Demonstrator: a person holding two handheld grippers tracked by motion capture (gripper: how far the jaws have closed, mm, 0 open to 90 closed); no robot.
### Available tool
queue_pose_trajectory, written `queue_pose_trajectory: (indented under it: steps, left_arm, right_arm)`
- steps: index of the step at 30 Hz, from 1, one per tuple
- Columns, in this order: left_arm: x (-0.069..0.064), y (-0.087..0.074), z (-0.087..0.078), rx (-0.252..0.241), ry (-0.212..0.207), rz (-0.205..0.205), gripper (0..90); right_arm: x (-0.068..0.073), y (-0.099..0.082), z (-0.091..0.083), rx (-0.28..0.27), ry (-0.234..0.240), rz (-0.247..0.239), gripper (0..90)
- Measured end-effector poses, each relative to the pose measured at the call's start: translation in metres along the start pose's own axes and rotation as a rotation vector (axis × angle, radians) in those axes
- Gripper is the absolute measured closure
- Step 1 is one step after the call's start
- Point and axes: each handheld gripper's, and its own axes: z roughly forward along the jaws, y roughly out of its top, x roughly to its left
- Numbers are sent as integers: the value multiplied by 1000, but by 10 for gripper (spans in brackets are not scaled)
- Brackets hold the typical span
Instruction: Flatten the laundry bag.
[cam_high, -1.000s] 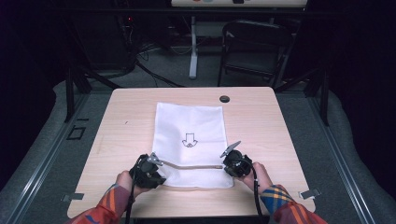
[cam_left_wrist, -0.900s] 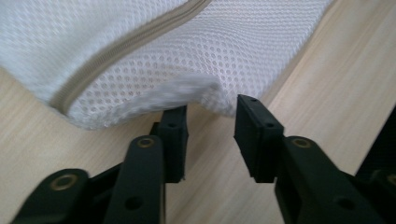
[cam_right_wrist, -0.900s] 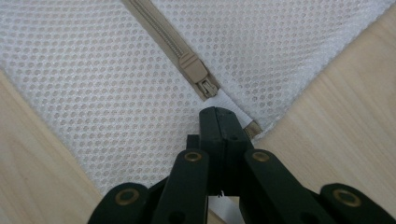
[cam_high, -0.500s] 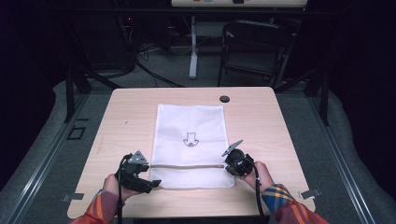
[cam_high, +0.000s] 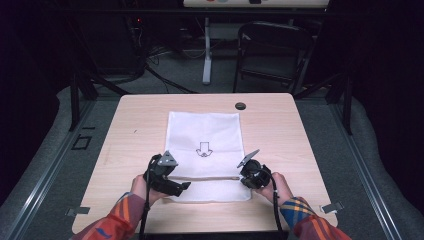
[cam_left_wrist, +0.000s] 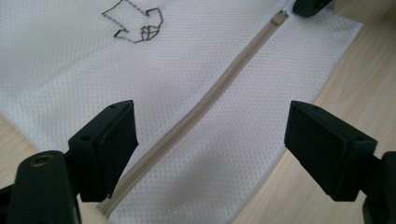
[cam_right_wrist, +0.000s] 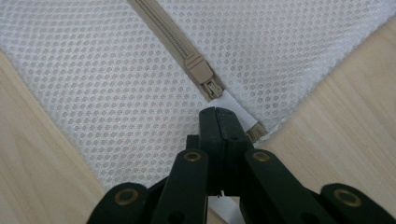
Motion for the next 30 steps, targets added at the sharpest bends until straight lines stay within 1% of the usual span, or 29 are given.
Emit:
queue_pose_trajectory:
  steps: [6, 8, 9, 11, 13, 15, 19, 20, 21, 24, 25, 27, 29, 30]
  left_arm:
    - [-8, 19, 23, 14, -30, 42, 175]
    - [-10, 22, 27, 17, -36, 44, 177]
    - [-11, 24, 30, 20, -36, 48, 178]
    - [-11, 28, 35, 21, -48, 53, 182]
    - [-12, 31, 40, 23, -50, 58, 185]
    - [-13, 33, 44, 27, -57, 63, 190]
    - [-15, 36, 51, 32, -70, 72, 204]
    - [-15, 37, 52, 34, -59, 75, 206]
    - [-15, 37, 53, 31, -72, 73, 210]
    - [-15, 39, 56, 27, -74, 77, 216]
    - [-14, 40, 57, 29, -80, 74, 218]
    - [-14, 41, 60, 29, -88, 79, 224]
    - [-15, 43, 62, 25, -91, 77, 229]
    - [-15, 44, 63, 30, -95, 85, 229]
  right_arm:
    - [-1, 0, 0, -3, 6, -2, 900]
    - [-1, -1, 0, -4, 7, -4, 900]
    - [0, -1, 0, -11, 7, 3, 900]
    - [-1, -1, 0, -3, 7, -3, 900]
    - [-1, -1, 0, -12, 8, 2, 900]
    - [-1, -1, 0, -2, 8, -3, 900]
    - [-2, -1, -1, 2, 11, -6, 900]
    - [-1, -1, 0, -2, 11, -3, 900]
    - [-1, -1, 0, -1, 12, -4, 900]
    - [-2, 0, -1, 9, 20, -10, 900]
    - [-2, 0, -1, 12, 18, -11, 900]
    - [-1, 1, 0, 5, 19, 0, 900]
    - [-1, 1, 0, 6, 20, 2, 900]
    - [-1, 1, 0, 12, 19, 1, 900]
